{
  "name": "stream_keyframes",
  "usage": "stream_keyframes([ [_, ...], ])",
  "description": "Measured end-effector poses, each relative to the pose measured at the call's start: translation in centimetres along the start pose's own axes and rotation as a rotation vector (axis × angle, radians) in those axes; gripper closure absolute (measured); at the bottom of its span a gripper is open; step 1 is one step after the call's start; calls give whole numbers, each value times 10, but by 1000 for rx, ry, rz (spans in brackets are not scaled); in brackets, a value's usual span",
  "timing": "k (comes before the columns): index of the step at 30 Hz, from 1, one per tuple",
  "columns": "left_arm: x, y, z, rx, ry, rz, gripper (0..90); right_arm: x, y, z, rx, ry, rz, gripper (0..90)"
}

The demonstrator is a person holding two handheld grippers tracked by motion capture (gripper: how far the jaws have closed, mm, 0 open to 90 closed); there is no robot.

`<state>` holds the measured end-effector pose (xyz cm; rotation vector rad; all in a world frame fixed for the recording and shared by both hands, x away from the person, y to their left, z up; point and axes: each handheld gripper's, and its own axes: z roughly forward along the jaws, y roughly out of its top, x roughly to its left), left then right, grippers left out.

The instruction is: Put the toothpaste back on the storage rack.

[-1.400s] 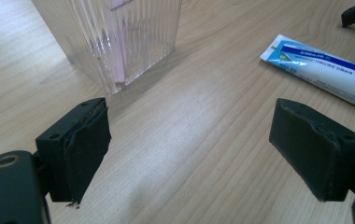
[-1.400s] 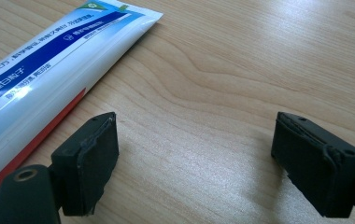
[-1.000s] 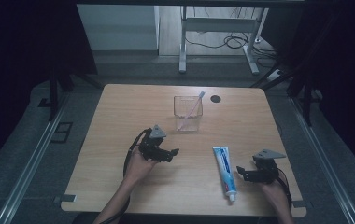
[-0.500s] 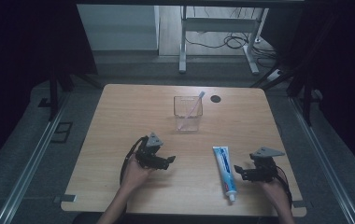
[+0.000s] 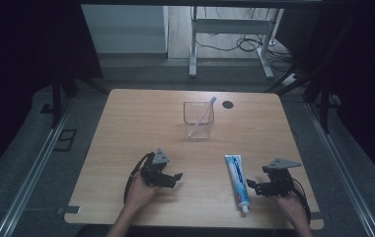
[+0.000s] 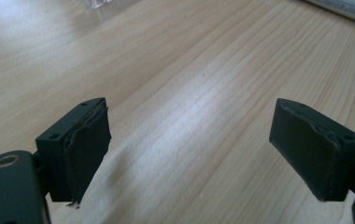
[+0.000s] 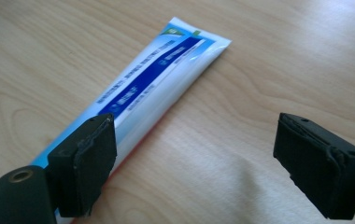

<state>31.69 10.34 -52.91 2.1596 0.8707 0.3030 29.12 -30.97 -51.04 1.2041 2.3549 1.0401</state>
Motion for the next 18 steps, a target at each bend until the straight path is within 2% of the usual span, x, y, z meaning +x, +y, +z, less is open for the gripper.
stream_keyframes([
  [10,-1,-16,3,48,11,-4,127,14,4,-2,15,85,15,108],
  [16,-2,-17,3,65,25,0,131,24,10,-6,14,87,-8,147],
  [18,-2,-17,3,66,27,0,132,28,12,-6,16,85,-24,199],
])
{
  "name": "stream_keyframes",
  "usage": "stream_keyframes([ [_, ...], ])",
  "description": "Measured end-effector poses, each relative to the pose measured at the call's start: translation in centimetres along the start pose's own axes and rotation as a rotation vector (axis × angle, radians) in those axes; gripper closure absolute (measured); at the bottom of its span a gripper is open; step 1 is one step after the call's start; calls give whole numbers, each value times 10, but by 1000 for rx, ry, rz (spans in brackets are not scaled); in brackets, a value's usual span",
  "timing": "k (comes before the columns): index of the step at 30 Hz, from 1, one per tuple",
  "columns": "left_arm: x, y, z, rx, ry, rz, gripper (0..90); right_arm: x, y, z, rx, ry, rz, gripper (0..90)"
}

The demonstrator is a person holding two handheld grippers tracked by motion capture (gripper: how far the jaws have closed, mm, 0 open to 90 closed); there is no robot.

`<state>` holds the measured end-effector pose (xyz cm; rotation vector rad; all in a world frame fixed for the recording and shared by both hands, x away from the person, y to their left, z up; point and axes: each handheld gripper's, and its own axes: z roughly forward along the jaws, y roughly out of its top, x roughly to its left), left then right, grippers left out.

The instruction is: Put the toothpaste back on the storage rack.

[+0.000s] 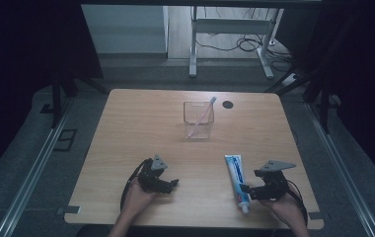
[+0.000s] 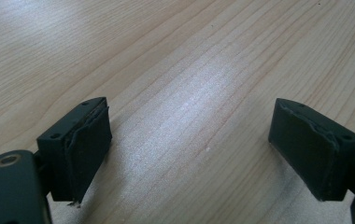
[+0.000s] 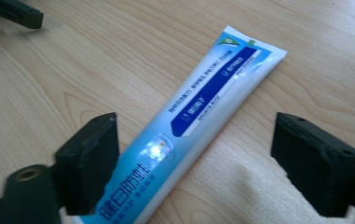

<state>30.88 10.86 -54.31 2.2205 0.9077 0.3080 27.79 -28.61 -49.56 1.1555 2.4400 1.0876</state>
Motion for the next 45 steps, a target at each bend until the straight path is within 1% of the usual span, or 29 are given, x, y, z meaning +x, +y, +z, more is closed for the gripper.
stream_keyframes([
  [2,-1,0,0,1,7,4,135,4,2,0,1,2,-13,271],
  [4,-2,0,1,6,17,12,137,7,4,1,-5,16,-19,346],
  [6,-2,0,1,5,17,12,137,10,6,2,-5,33,-28,411],
  [10,-2,0,1,6,16,11,137,18,11,5,3,47,-51,500],
  [11,-2,0,1,6,16,12,137,20,12,6,10,49,-59,536],
  [12,-2,0,1,5,16,11,137,22,13,6,18,55,-65,592],
  [13,-2,0,1,5,16,11,137,24,14,7,29,70,-66,653],
  [15,-2,0,1,5,16,11,137,27,15,9,48,106,-59,737],
  [17,-2,0,1,5,17,11,137,30,15,11,59,131,-63,793],
  [18,-2,0,1,5,18,10,137,32,14,12,67,134,-69,812],
  [20,-2,0,1,5,18,9,138,33,13,14,79,144,-75,833],
  [25,-2,0,1,5,19,10,138,35,8,21,119,160,-74,839],
  [29,-2,0,1,5,19,9,138,36,4,25,146,156,-80,842],
  [32,-2,0,1,5,20,9,138,36,3,25,152,166,-75,843],
  [36,-2,0,1,5,20,9,137,35,3,24,158,164,-81,844],
  [45,-3,0,1,5,23,5,137,25,-1,19,177,142,-62,843],
])
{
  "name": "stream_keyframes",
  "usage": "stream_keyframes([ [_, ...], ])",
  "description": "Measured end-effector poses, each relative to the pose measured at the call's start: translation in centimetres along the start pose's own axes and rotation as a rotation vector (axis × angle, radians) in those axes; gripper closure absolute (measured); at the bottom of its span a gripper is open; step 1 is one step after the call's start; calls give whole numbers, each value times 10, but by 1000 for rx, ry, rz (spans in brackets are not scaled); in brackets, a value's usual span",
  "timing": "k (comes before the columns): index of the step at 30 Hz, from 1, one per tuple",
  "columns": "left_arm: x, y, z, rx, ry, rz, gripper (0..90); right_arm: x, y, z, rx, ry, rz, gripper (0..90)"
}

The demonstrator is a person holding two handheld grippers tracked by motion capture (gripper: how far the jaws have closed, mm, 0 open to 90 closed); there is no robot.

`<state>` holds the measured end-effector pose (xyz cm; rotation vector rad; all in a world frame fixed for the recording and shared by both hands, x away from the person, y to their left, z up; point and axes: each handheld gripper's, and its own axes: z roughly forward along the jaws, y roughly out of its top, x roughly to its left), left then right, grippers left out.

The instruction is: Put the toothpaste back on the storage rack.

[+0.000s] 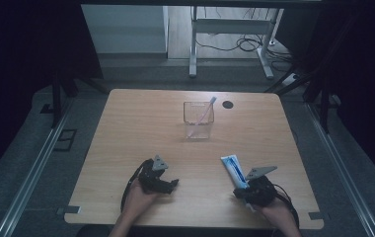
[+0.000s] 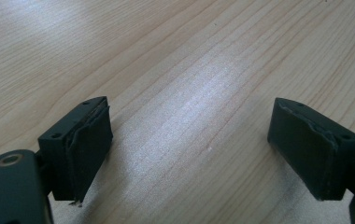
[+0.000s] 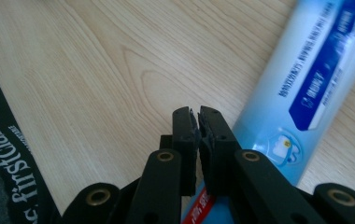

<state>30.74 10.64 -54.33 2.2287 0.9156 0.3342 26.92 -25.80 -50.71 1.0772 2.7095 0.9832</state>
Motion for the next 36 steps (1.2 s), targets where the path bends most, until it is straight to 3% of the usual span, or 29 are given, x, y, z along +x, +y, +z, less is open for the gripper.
stream_keyframes([
  [16,0,0,0,0,0,1,137,-24,-12,-18,12,-53,47,821],
  [22,0,0,0,0,0,1,137,-22,-11,-18,14,-51,39,790],
  [28,0,0,0,0,0,2,137,-18,-3,-27,-1,-49,22,732],
  [36,0,0,0,2,-1,4,137,-25,4,-41,25,-106,7,584],
])
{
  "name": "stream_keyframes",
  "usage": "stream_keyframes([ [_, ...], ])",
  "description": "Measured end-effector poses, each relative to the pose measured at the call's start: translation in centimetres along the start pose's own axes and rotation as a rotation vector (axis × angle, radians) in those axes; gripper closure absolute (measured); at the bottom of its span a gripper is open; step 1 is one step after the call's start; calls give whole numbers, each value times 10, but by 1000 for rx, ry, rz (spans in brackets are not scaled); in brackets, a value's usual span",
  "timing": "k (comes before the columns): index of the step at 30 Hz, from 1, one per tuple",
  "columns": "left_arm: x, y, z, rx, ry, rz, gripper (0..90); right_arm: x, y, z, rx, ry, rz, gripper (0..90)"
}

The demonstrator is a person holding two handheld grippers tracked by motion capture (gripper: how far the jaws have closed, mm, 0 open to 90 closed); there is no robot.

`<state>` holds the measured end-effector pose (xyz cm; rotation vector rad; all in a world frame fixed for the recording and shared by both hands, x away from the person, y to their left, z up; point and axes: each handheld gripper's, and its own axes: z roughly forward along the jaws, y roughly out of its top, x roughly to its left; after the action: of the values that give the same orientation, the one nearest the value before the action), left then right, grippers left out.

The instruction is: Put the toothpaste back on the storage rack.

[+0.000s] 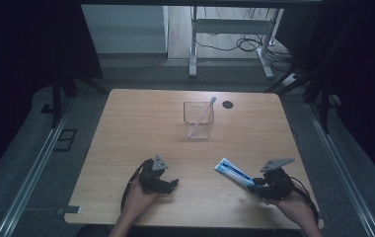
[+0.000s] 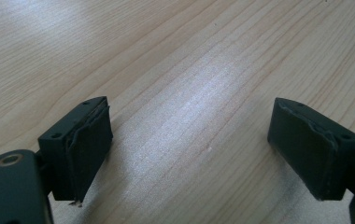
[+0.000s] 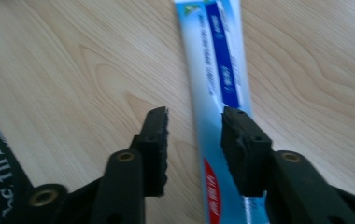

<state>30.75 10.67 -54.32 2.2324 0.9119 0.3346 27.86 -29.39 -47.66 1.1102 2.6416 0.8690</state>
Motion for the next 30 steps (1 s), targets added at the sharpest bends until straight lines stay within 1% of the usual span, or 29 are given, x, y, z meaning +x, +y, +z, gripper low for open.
stream_keyframes([
  [4,0,0,0,0,0,1,137,-5,-2,2,38,-20,16,528],
  [8,0,0,0,0,0,0,137,-8,-2,4,52,-32,12,517],
  [12,0,0,0,0,0,0,137,-12,0,8,81,-38,13,515],
  [15,0,0,0,0,0,0,137,-13,2,11,103,-40,6,514],
  [20,0,0,0,0,0,1,138,-16,8,19,147,-42,3,512],
  [23,0,0,0,1,-1,0,137,-18,14,23,169,-26,-3,512],
  [25,0,0,0,1,-1,0,138,-17,18,28,187,-25,-10,508],
  [30,0,0,0,1,0,1,137,-17,27,35,222,-19,-5,501],
])
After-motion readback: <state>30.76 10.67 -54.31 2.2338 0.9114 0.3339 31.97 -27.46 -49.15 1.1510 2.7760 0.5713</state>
